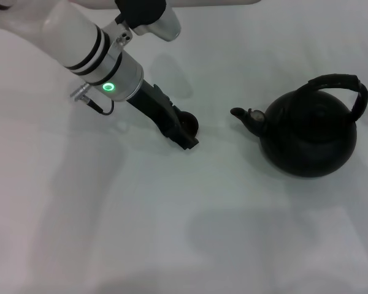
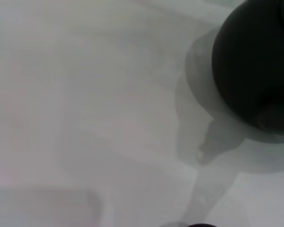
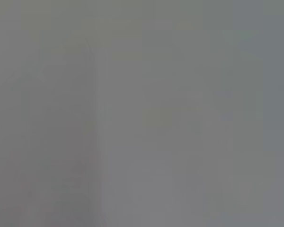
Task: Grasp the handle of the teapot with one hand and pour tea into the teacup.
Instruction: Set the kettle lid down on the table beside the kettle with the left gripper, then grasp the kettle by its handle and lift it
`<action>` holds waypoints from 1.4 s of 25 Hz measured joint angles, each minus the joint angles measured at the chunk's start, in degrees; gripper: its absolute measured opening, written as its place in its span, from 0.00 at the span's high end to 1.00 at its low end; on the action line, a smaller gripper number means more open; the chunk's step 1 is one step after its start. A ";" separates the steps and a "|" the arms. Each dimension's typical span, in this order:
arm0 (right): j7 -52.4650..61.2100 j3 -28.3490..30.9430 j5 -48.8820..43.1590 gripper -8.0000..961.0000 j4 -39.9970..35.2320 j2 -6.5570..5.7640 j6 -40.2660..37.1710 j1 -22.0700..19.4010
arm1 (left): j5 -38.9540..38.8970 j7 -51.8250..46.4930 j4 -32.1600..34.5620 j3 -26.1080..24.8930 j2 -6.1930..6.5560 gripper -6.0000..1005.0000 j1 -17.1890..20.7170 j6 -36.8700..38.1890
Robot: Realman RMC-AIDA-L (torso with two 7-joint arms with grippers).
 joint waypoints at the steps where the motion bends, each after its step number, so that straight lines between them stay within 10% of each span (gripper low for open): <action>1: 0.00 0.00 0.00 0.20 0.00 0.00 0.00 -0.01 | 0.00 0.00 0.00 0.00 0.00 0.18 0.00 0.00; 35: 0.00 0.50 0.00 0.20 0.17 0.00 -0.34 -0.12 | -8.88 2.93 -3.18 -0.13 0.33 0.14 -1.39 1.74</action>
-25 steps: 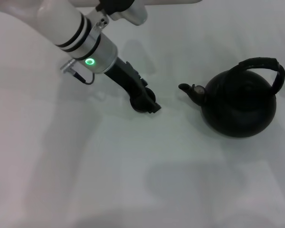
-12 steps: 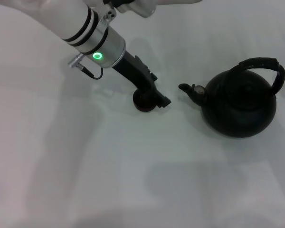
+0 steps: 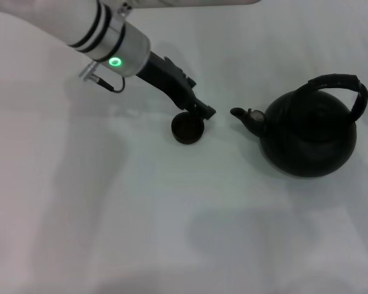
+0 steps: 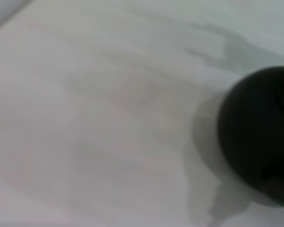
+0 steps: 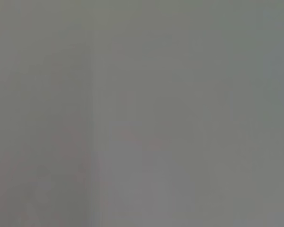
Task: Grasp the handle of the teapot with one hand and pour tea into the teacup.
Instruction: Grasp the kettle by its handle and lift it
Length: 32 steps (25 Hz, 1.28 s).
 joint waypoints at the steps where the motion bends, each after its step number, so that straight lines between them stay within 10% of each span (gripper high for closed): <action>1: 0.00 0.02 0.00 0.20 0.02 0.00 -0.02 0.01 | -1.49 0.43 -1.06 0.02 0.01 0.14 0.45 0.02; 12: 0.00 0.10 0.11 0.20 -0.04 -0.09 -0.03 0.10 | -34.03 18.05 -7.75 0.13 0.15 0.14 11.13 0.55; 21: 5.78 0.29 2.72 0.20 0.16 -0.36 -2.50 -0.04 | -74.13 44.03 -2.37 0.04 -0.06 0.14 28.71 13.44; 32: 15.31 -4.64 1.14 0.20 0.70 -0.73 -8.74 -0.24 | -92.83 48.52 0.31 -0.49 -0.19 0.14 40.31 16.56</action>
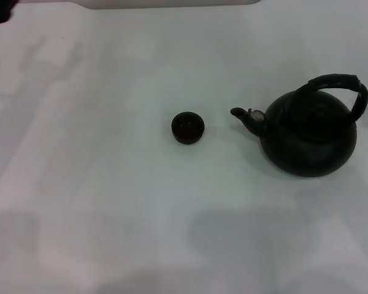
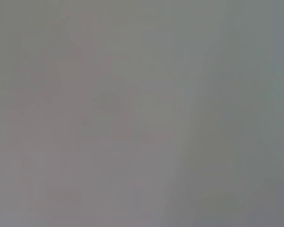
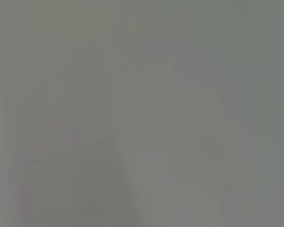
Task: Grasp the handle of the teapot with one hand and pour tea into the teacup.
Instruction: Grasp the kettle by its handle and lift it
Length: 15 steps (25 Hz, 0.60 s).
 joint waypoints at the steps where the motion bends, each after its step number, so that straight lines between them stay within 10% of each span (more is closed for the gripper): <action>1: 0.80 -1.13 -0.85 0.20 0.28 -0.10 -0.17 0.00 | -1.68 0.35 0.24 0.01 0.00 0.14 1.09 0.04; 15: 4.87 -4.47 -9.80 0.20 5.03 0.15 -3.13 -4.20 | -6.42 5.21 3.48 -0.16 -0.01 0.14 6.24 -0.27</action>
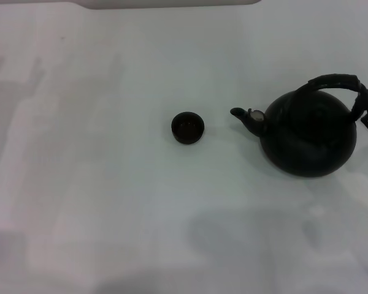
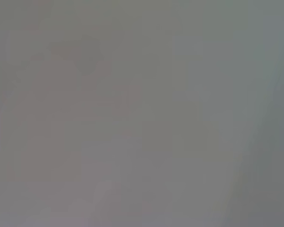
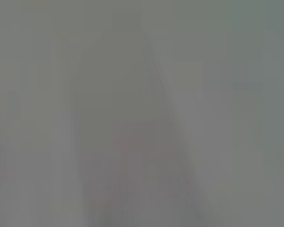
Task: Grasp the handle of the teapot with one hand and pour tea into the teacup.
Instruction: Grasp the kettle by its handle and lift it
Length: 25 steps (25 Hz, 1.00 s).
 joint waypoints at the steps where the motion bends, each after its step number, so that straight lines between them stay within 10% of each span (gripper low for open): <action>1: 0.00 0.04 0.08 0.20 0.06 -0.03 0.00 -0.03 | -0.16 0.29 0.07 0.00 0.00 0.14 -0.12 0.00; 25: -0.20 0.15 0.31 0.21 0.70 0.30 10.70 3.62 | -1.76 0.73 0.73 -0.10 -0.08 0.14 0.32 -0.57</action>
